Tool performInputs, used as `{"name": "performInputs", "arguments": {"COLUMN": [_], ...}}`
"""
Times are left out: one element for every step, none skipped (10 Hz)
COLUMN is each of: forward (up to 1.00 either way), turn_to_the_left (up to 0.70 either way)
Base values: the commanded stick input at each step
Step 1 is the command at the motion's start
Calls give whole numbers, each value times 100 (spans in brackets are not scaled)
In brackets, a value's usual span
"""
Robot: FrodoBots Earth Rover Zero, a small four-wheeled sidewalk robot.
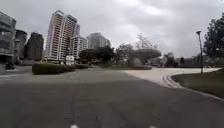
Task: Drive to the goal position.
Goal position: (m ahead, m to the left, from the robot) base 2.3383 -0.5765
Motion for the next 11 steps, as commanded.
{"name": "performInputs", "arguments": {"forward": [100,100,100,100,100,100,100,100,100,100,100], "turn_to_the_left": [-3,-6,-21,-40,-40,-38,-33,-27,-21,-15,-9]}}
